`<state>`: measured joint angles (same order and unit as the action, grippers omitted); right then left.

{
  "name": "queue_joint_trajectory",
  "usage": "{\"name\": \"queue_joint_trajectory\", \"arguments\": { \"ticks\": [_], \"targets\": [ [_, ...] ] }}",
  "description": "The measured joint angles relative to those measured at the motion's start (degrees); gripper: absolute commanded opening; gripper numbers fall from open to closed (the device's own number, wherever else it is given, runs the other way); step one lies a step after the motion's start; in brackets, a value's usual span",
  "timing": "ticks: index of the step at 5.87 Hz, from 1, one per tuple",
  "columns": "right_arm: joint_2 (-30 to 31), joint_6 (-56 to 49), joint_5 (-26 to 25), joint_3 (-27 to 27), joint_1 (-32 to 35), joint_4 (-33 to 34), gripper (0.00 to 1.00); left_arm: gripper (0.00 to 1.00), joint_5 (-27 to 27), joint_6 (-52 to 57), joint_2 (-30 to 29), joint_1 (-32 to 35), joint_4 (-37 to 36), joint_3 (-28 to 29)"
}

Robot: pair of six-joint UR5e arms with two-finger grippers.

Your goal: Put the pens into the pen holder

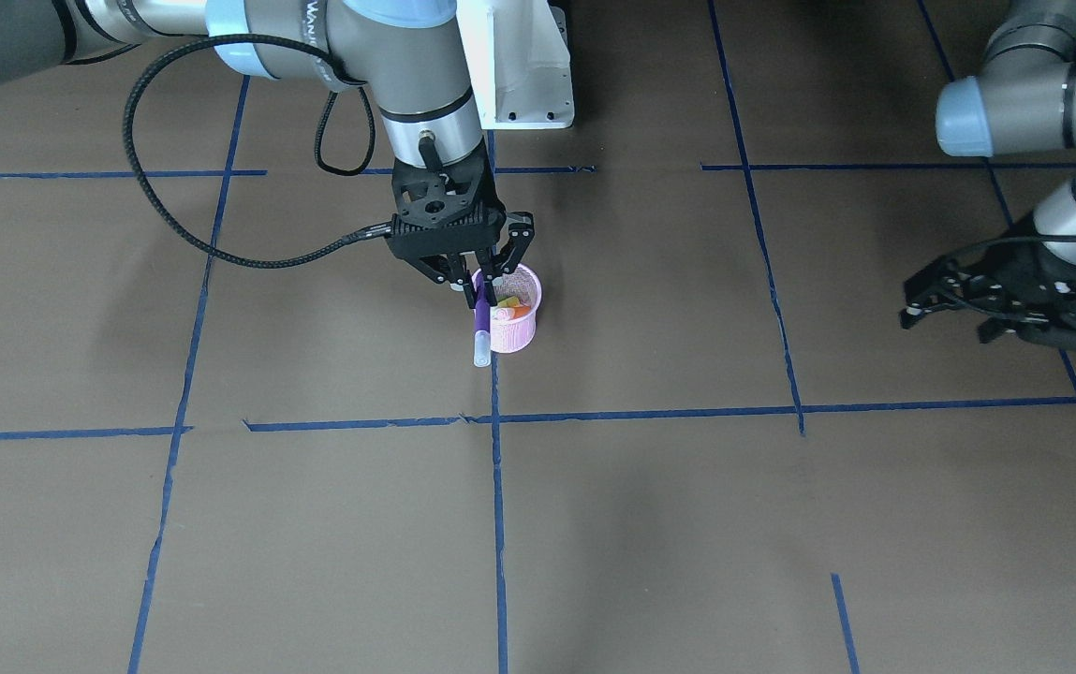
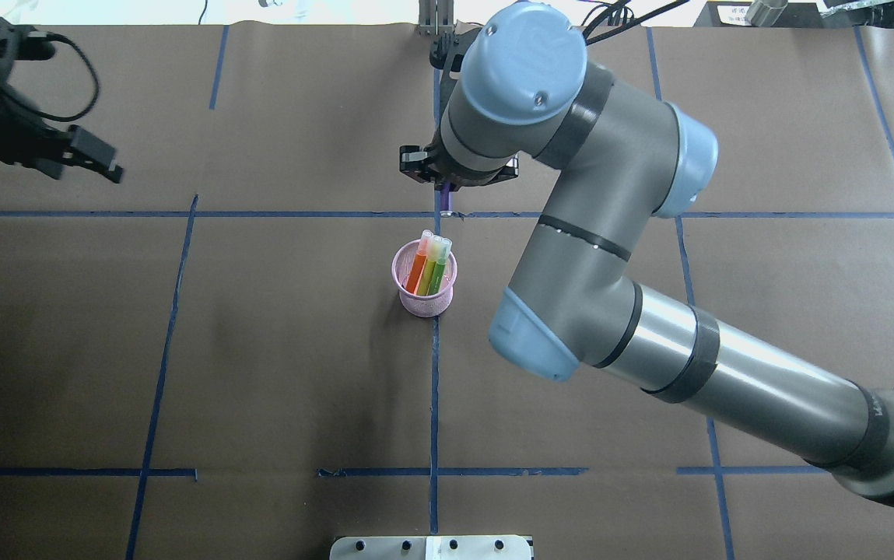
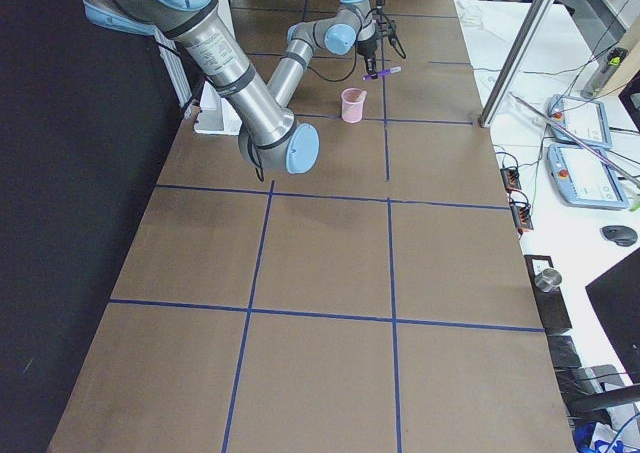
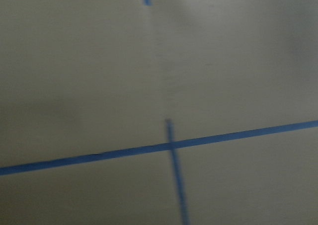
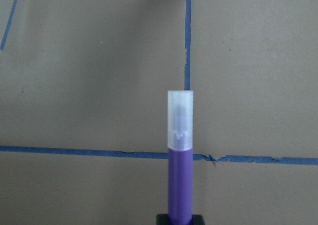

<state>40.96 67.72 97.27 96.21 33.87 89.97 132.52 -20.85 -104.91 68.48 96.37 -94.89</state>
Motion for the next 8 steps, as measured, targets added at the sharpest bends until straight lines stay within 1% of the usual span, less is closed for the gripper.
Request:
{"name": "queue_joint_trajectory", "arguments": {
  "ticks": [1,2,3,4,5,6,8],
  "targets": [
    [0.1,0.5,-5.5,-0.1,-2.7,-1.2,0.00,1.00,0.1,9.6,0.2,4.2,-1.8,4.6],
    [0.8,1.3,-11.2,-0.2,-5.8,-3.3,0.00,1.00,0.1,18.0,0.4,7.8,-2.2,9.5],
    [2.9,2.6,-16.8,-0.1,-9.2,-5.7,0.00,1.00,0.1,24.7,0.5,10.6,-2.2,13.4],
    [6.4,3.5,-21.5,0.7,-11.7,-9.1,0.00,1.00,0.0,28.1,0.5,12.1,-2.4,15.4],
    [9.2,3.8,-25.1,2.0,-13.1,-11.4,0.00,1.00,-0.2,29.1,0.5,12.6,-2.6,16.0],
    [9.8,3.8,-27.7,2.9,-14.0,-12.1,0.00,1.00,-0.2,29.4,0.5,12.8,-2.6,16.1],
    [9.3,3.9,-30.7,3.1,-15.3,-12.3,0.00,1.00,-0.2,29.4,0.4,12.9,-2.7,16.1]
  ]
}}
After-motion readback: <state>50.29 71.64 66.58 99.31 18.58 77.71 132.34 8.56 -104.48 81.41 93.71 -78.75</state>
